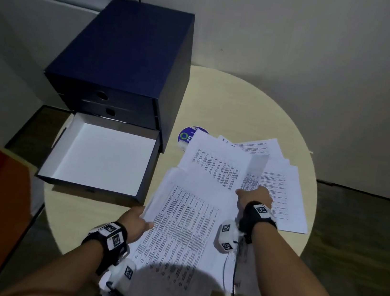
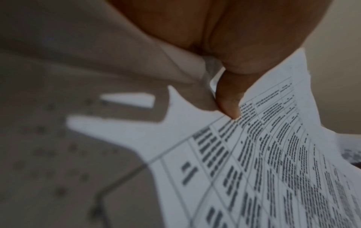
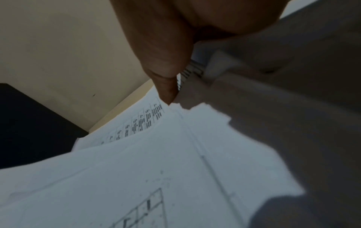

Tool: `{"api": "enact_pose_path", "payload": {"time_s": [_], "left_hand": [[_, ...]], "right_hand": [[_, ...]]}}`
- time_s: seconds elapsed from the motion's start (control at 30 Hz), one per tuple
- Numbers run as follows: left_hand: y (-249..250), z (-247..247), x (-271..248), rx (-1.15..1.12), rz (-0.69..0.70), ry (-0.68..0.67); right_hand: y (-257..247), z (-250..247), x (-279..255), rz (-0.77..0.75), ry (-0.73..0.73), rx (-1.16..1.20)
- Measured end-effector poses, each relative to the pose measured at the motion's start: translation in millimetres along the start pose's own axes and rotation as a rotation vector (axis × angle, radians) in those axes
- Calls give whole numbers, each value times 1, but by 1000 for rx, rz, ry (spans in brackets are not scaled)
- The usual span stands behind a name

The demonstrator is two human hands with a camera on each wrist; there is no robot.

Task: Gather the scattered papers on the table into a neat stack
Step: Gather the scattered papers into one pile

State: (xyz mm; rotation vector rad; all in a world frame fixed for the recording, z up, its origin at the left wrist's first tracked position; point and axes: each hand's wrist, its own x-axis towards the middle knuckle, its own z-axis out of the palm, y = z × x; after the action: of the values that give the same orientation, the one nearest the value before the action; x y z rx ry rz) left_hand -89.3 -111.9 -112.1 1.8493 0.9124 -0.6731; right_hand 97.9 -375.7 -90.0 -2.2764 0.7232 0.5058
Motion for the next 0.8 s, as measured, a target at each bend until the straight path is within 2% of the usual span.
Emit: {"api": "enact_pose_path", "payload": {"time_s": [0.23, 0.33, 0.43, 0.53, 0.6, 0.67, 0.8], "left_hand": [[-23, -3, 18, -158, 16, 21], [-25, -2, 22, -228, 34, 13], [-14, -3, 7, -269, -6, 31], [-14, -1, 5, -269, -5, 38], [-16, -1, 6, -308, 17, 31], [-16, -1, 6, -341, 36, 25], [-13, 0, 4, -376, 21, 33]], "right_hand": [[0, -62, -16, -111, 142, 176], [-9, -103, -26, -241, 171, 305], [-33, -143, -54, -475, 144, 248], [-60, -183, -97, -740, 72, 333], [-70, -200, -121, -822, 19, 395], [-75, -208, -140, -855, -61, 449], [-75, -203, -161, -812, -342, 695]]}}
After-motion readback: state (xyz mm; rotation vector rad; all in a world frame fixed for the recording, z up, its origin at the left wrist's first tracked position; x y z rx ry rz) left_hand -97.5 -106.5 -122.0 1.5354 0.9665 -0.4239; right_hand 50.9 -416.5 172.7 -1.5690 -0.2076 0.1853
